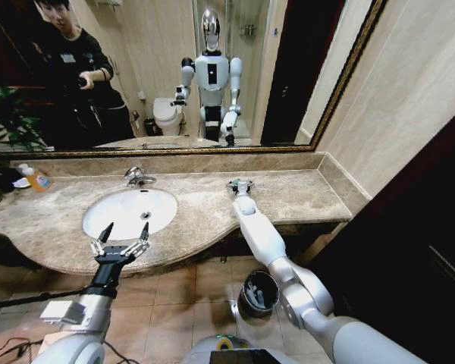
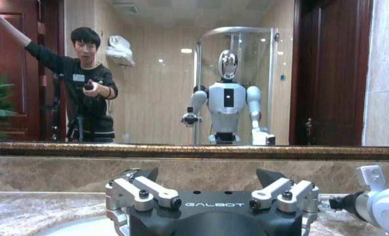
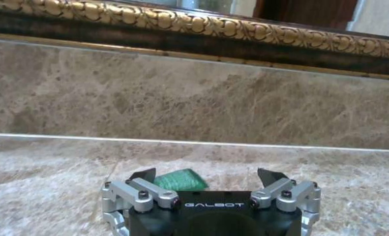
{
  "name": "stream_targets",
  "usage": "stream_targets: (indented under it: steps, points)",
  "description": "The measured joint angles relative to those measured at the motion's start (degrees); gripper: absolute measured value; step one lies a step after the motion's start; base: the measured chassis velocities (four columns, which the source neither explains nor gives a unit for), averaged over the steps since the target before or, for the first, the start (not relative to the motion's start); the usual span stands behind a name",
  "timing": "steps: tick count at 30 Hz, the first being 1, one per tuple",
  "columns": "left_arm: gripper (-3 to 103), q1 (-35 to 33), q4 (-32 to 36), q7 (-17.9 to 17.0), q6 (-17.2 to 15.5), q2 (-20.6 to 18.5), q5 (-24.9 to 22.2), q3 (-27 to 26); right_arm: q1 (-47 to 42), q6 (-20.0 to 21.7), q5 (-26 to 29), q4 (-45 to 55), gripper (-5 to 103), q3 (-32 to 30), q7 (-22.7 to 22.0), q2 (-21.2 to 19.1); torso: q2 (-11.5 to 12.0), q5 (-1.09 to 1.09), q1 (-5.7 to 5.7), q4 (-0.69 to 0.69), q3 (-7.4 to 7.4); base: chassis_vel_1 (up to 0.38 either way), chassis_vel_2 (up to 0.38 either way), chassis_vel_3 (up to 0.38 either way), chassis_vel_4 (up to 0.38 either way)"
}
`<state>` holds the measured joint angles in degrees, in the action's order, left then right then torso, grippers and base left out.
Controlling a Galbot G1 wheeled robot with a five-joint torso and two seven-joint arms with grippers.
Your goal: Pick up the trash from the sink and place it in the trash bin.
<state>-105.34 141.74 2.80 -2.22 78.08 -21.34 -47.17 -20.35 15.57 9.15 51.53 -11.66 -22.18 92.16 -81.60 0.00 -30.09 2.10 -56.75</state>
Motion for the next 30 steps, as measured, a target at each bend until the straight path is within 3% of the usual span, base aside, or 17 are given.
stream_targets:
  steps: [14,22,30]
  points:
    - [100,0.0,0.0,0.0,0.0,0.0,0.0,0.0,-2.1,1.2,-0.8,1.6,100,2.3,0.0,0.0,0.0,-0.01,0.02,-0.02,0.02,0.000,0.000,0.000,0.000]
    - [100,0.0,0.0,0.0,0.0,0.0,0.0,0.0,-7.7,4.8,2.6,12.4,100,7.7,-1.4,-0.4,0.0,0.03,0.00,0.04,-0.01,0.000,0.000,0.000,0.000]
    - [100,0.0,0.0,0.0,0.0,0.0,0.0,0.0,-13.9,7.9,7.2,25.0,100,10.3,-3.7,-8.5,0.0,0.01,0.00,0.01,-0.01,0.000,0.000,0.000,0.000]
